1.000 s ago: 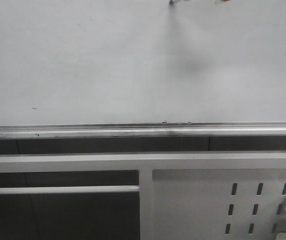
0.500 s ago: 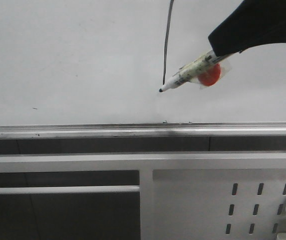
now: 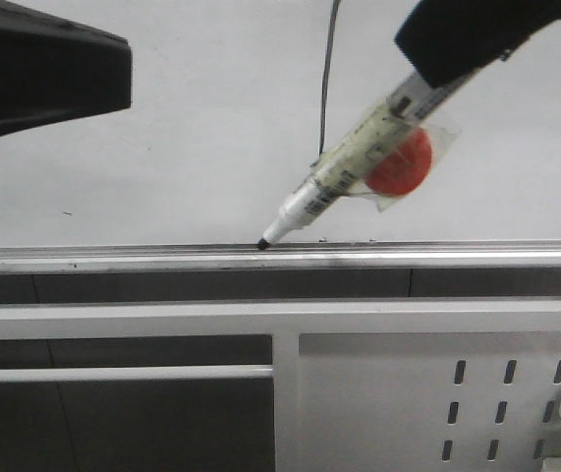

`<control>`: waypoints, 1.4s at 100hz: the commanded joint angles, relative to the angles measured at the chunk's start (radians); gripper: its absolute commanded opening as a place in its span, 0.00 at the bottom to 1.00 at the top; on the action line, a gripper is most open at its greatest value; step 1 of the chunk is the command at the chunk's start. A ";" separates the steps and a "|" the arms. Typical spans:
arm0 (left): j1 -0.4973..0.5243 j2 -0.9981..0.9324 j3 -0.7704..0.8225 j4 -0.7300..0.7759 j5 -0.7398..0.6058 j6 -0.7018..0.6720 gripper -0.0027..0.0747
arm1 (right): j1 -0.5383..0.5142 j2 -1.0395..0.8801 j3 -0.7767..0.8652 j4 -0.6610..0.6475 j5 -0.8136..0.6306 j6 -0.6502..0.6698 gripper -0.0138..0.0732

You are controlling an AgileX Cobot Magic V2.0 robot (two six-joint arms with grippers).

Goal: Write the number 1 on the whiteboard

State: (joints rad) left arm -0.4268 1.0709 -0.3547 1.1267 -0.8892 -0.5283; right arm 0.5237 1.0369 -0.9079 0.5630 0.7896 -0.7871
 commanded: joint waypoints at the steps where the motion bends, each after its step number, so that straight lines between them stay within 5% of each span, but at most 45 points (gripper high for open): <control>1: -0.030 -0.007 -0.063 0.035 0.018 -0.039 0.08 | 0.002 0.046 -0.076 0.013 -0.017 -0.001 0.08; 24: -0.121 0.054 -0.115 0.037 0.173 -0.077 0.60 | 0.006 0.129 -0.150 0.013 0.006 -0.001 0.08; 99: -0.175 0.212 -0.218 0.017 0.230 -0.084 0.60 | 0.072 0.139 -0.180 -0.026 -0.067 -0.001 0.08; 118: -0.175 0.212 -0.218 -0.002 0.230 -0.084 0.43 | 0.072 0.139 -0.180 -0.022 -0.064 -0.001 0.08; 140: -0.175 0.212 -0.218 -0.033 0.222 -0.084 0.01 | 0.072 0.139 -0.180 0.015 -0.061 -0.001 0.08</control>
State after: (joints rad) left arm -0.5963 1.3010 -0.5436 1.1548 -0.6195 -0.5986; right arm 0.5955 1.1946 -1.0512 0.5343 0.7645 -0.7829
